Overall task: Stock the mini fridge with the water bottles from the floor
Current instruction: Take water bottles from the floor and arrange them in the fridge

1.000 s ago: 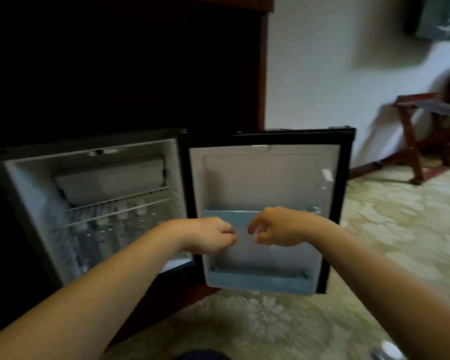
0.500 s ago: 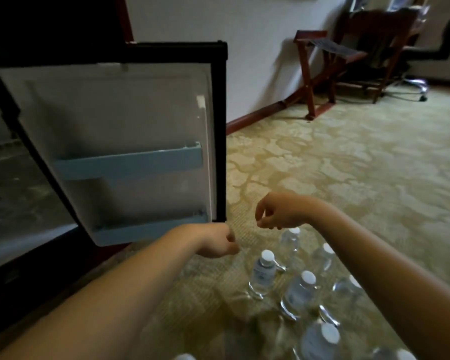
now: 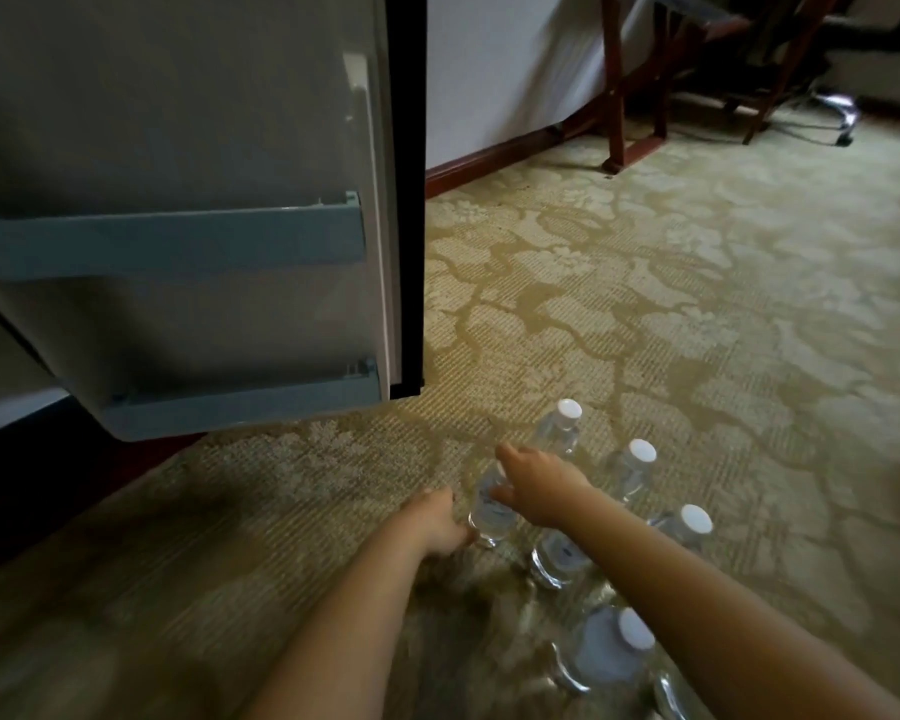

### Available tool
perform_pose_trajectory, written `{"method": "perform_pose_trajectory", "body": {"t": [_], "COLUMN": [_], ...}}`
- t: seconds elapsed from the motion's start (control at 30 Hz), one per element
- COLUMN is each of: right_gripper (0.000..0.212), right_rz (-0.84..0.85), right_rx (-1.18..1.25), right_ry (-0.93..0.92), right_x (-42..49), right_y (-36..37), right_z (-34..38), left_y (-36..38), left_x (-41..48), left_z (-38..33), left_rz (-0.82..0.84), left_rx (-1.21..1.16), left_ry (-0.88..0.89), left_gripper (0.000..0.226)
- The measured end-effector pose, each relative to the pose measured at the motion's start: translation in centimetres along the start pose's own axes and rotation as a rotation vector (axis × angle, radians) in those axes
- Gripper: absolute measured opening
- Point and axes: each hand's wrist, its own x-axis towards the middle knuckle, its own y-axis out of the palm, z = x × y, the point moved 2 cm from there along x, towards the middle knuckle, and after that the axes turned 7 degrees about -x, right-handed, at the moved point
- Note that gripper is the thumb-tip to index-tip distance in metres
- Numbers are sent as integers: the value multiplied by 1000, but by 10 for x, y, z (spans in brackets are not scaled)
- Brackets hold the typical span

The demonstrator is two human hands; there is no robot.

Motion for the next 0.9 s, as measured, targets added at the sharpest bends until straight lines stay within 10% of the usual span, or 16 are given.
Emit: {"method": "perform_pose_trajectory", "body": {"t": [0.6,0.9], "right_gripper": [32,25], "right_rz": [-342,-598], "right_rx": [148,307], "right_ry": [-102,-326], "right_x": [-9,-58], "right_y": [-67,-176], "right_z": [22,85], "left_y": [-45,-141], "left_x": [-29,-103], "left_z": [8,-24], "left_rz": [-37,-296], "left_rx": [-23,-171], "left_ry": [-4,506], "left_gripper": [95,64]}}
